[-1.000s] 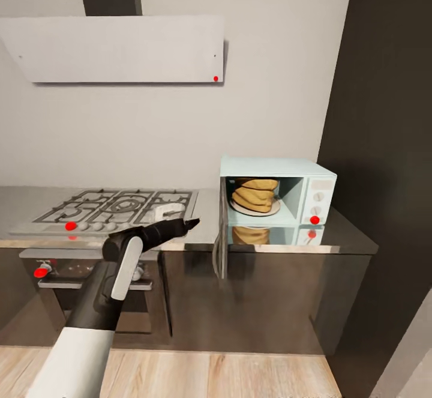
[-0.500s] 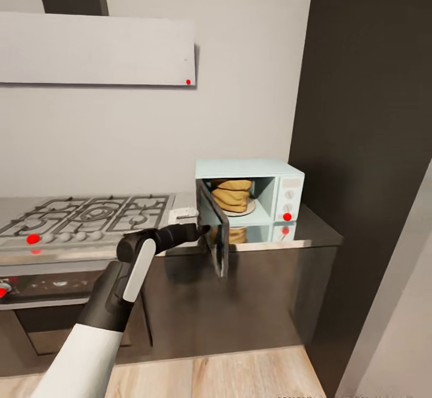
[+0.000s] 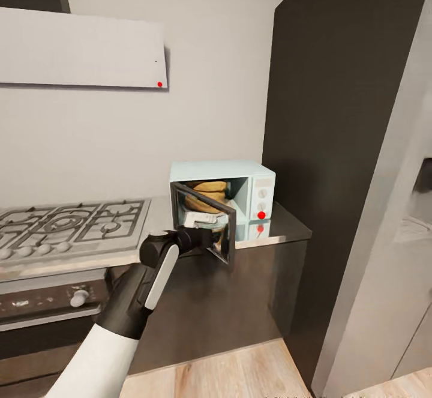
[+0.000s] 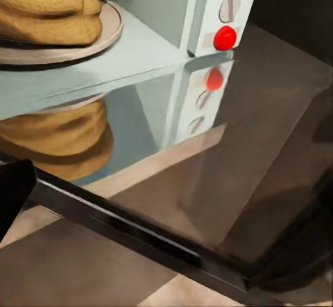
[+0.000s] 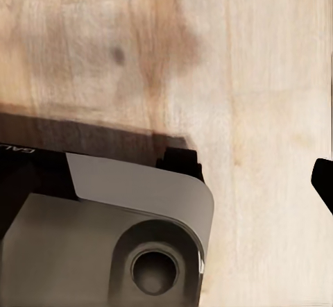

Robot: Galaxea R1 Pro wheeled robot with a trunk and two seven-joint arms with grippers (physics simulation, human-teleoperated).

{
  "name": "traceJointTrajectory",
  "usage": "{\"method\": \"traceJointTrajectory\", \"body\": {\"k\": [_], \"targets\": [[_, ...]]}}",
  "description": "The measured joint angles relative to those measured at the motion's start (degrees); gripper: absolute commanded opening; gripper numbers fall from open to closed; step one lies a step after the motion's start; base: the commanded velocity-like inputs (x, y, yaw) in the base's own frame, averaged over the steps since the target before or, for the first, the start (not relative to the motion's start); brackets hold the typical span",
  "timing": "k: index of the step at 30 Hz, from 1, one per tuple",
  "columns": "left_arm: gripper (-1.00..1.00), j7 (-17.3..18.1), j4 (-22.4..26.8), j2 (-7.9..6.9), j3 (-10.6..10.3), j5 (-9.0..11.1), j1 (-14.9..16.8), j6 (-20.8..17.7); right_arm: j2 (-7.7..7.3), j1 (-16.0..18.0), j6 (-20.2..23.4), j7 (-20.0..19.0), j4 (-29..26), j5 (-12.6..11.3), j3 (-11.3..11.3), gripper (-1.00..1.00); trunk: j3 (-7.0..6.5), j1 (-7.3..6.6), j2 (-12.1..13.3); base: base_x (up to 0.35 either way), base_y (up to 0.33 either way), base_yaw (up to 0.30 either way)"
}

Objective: In the kitchen, take the popcorn bag from the countertop, put it into the microwave, and heat it until the popcorn is cooked so the cooked popcorn ends up inside the bag.

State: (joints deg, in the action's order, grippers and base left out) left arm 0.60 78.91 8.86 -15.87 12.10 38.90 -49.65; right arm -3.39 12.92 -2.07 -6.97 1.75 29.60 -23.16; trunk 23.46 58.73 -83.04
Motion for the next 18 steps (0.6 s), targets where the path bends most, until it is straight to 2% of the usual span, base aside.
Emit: {"method": "traceJointTrajectory", "body": {"k": [10,18], "targets": [[1.0,-0.58,-0.29,0.12,0.12,-3.02,0.04,0.12,-0.16,0.0,-0.07,0.0,0.0,0.0,0.0,1.0,-0.36,-0.02,0.0,0.178,0.0,-0.26],[1.0,-0.63,-0.34,0.34,3.12,-3.79,-0.01,0.14,-0.18,-0.03,-0.14,0.0,0.0,0.02,0.0,1.0,-0.56,-0.02,0.0,0.222,0.0,-0.26]]}}
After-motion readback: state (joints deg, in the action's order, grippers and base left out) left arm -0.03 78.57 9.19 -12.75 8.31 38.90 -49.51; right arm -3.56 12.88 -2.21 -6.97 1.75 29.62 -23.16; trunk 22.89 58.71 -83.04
